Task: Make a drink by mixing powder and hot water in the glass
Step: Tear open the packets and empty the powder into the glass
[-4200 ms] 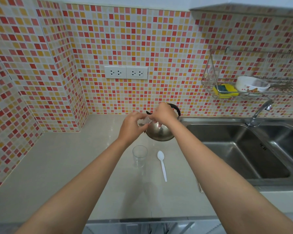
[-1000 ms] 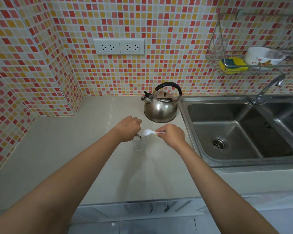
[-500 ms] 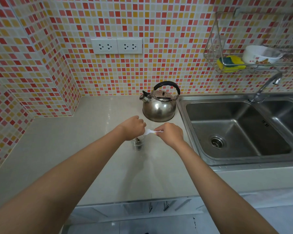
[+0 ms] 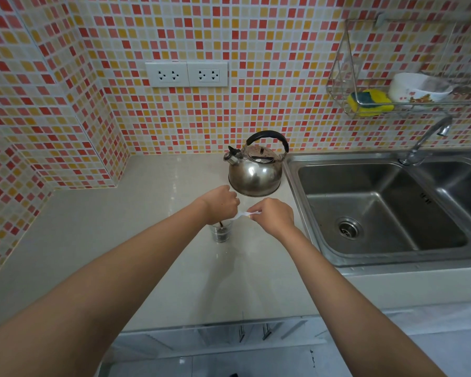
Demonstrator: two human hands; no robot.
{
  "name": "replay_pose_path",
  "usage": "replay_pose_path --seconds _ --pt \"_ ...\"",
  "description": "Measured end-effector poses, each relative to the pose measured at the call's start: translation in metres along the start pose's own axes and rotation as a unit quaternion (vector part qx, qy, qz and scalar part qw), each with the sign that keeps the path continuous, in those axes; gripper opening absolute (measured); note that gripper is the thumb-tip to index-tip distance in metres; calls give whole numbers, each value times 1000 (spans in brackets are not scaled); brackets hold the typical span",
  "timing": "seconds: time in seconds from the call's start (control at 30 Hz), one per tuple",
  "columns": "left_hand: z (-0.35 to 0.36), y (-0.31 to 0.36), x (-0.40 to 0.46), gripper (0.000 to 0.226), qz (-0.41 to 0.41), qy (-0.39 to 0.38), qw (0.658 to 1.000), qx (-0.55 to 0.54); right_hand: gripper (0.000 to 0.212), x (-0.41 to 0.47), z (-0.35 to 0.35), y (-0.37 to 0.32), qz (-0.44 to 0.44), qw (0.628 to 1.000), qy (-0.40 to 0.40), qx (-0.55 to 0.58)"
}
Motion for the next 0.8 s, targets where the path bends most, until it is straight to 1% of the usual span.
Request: replay_pose_path --seconds 0.3,0.53,0.8 --pt "-1 2 -1 22 5 -3 1000 25 25 -1 0 1 -10 1000 0 -11" --pt "1 2 -2 19 -9 -8 1000 14 26 -2 0 0 -14 1000 2 -9" --pt "-2 4 -3 24 -3 -6 1000 21 28 -1 0 0 -19 1000 -3 -23"
Point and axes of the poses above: each hand's wrist, its own x-axis towards the middle knuckle, its own z-axis out of the palm, y = z × x, the point moved 3 cm from there along x, towards the middle knuckle, and after that the axes turned 9 degrees about -x, right-handed, at the moved point
